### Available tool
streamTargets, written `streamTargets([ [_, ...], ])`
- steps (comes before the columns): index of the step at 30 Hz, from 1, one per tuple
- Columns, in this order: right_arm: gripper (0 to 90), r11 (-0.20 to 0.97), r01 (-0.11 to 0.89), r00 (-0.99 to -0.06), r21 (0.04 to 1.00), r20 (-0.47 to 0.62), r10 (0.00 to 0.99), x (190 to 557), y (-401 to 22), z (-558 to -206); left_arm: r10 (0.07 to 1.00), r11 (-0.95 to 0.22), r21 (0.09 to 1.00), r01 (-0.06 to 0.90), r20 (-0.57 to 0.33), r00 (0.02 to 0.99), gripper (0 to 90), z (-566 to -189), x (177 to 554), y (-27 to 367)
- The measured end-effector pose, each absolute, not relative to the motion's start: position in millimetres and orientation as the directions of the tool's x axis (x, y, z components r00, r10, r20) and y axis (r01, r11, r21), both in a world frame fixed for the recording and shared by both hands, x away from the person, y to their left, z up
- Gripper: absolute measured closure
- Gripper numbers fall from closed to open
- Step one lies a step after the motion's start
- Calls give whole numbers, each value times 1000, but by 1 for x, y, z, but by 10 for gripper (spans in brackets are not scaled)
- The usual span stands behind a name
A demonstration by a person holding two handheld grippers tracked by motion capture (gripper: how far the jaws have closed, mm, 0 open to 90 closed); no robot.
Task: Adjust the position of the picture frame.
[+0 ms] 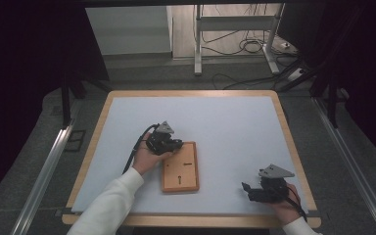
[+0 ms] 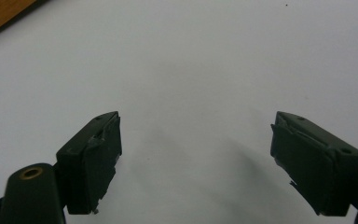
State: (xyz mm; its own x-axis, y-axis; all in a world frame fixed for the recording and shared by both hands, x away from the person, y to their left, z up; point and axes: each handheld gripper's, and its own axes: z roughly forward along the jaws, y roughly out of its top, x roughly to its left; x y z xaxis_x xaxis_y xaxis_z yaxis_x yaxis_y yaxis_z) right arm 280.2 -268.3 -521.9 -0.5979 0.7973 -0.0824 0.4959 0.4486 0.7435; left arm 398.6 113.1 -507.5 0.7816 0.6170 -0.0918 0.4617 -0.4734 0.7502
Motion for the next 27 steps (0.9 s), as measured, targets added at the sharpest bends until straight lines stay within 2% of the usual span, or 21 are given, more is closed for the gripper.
streamTargets([
  [8,166,448,488,-601,750,-84,795,280,-269,-522,599,-476,751,458,-104,794,837,-512,400,101],
  [15,165,454,487,-604,747,-88,792,280,-269,-522,606,-440,755,487,-151,781,834,-521,403,103],
  [19,164,456,484,-605,747,-91,791,279,-268,-522,600,-444,762,471,-138,788,813,-520,402,105],
  [21,164,456,483,-605,747,-92,791,279,-268,-522,606,-437,764,475,-140,783,706,-519,402,105],
  [22,164,458,483,-605,747,-94,791,279,-268,-522,612,-444,764,469,-124,781,706,-518,402,106],
  [23,164,459,482,-606,747,-94,790,279,-268,-522,618,-453,763,461,-103,779,612,-517,401,108],
  [27,164,460,480,-606,747,-97,790,279,-267,-523,618,-445,779,442,-90,781,426,-511,399,114],
])
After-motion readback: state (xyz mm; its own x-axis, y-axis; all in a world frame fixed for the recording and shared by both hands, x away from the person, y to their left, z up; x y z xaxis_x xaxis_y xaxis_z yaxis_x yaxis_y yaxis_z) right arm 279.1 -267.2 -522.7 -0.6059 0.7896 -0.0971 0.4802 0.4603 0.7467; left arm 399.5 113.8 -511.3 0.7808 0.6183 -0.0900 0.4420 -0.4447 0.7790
